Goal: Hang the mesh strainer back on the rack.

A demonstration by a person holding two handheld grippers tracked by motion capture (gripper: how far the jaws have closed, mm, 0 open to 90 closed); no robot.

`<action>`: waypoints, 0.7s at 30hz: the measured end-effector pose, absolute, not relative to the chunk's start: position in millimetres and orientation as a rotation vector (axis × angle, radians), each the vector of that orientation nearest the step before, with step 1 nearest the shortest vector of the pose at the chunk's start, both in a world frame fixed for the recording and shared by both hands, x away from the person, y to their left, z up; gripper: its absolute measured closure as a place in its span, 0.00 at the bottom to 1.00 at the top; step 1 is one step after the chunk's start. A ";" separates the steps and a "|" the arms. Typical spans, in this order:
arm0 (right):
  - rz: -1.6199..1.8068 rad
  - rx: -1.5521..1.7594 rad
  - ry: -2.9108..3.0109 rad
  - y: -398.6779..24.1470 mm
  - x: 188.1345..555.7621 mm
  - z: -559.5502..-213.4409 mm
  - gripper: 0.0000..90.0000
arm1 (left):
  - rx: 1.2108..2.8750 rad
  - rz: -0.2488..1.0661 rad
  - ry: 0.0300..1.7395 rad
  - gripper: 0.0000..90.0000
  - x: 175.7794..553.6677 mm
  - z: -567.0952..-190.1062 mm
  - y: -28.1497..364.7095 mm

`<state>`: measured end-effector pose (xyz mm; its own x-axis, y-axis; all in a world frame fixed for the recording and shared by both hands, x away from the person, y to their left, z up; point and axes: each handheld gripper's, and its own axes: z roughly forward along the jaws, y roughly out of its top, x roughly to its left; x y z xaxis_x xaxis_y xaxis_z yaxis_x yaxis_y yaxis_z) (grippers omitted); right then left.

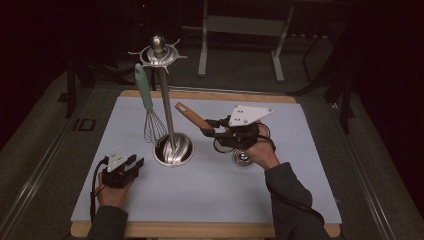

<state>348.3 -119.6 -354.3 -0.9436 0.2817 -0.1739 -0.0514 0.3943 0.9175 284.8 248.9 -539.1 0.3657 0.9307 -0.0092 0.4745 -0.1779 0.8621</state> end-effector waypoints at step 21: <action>1.561 0.133 2.308 -113.1 348.6 -326.9 0.78 | 1.801 0.695 1.234 0.72 284.8 -539.1 248.8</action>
<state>348.6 -113.1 -326.9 -0.9342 0.2696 -0.2335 -0.1162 0.3889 0.9139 284.8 248.8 -539.1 0.3659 0.9306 -0.0091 0.4745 -0.1781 0.8620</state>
